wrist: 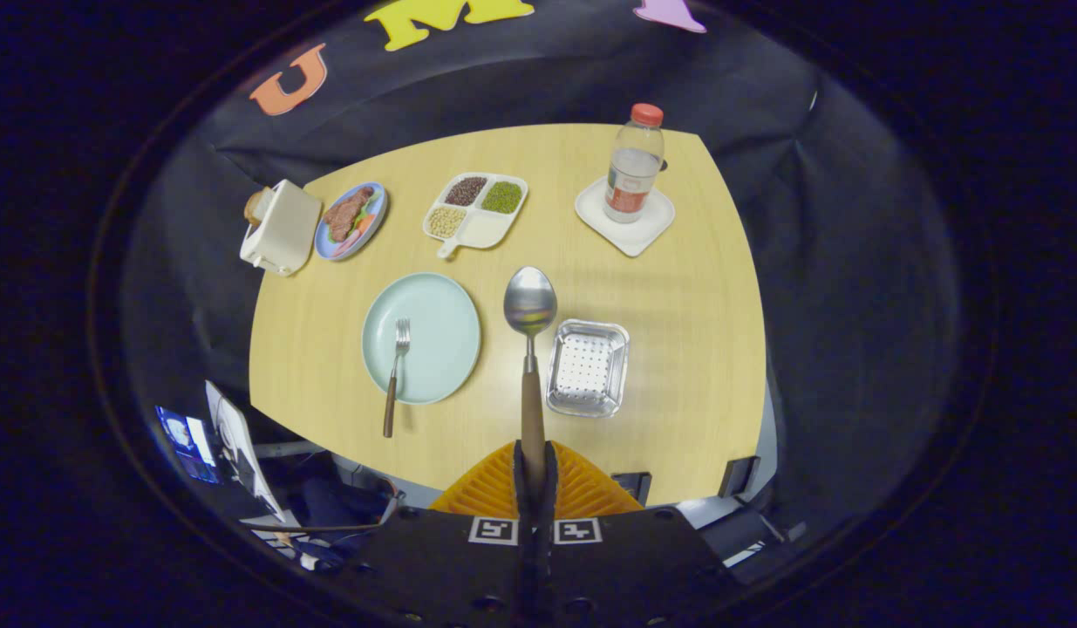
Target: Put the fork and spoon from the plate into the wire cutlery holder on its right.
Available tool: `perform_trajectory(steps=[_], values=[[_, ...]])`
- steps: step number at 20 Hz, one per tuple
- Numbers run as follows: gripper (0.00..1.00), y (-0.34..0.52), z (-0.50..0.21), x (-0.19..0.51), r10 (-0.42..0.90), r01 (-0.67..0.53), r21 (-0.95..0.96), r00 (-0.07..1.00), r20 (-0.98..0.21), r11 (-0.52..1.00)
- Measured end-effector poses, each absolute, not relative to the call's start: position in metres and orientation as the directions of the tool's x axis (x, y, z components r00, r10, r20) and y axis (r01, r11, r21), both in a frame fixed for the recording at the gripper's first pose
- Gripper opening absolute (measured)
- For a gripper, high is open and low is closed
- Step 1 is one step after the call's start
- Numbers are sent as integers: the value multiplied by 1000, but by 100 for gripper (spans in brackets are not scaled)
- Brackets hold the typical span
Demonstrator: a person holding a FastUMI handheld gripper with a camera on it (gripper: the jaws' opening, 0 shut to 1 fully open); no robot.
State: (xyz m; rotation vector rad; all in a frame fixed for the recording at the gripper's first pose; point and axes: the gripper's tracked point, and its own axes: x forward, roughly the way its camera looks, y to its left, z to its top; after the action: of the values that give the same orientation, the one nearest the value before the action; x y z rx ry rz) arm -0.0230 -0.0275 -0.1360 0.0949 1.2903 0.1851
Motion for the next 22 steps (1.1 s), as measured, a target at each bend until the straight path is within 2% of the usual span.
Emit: perform_trajectory(steps=[3,12,17,21,22], values=[[0,-41,-150,-32,164,-68,152,238,-957,986],[0,-57,-201,-49,155,50,159,63,-986,986],[1,-61,-211,-34,146,89,150,47,-988,985],[10,-65,-207,-15,158,131,169,85,-984,977],[23,-65,-206,-8,158,137,171,105,-982,976]])
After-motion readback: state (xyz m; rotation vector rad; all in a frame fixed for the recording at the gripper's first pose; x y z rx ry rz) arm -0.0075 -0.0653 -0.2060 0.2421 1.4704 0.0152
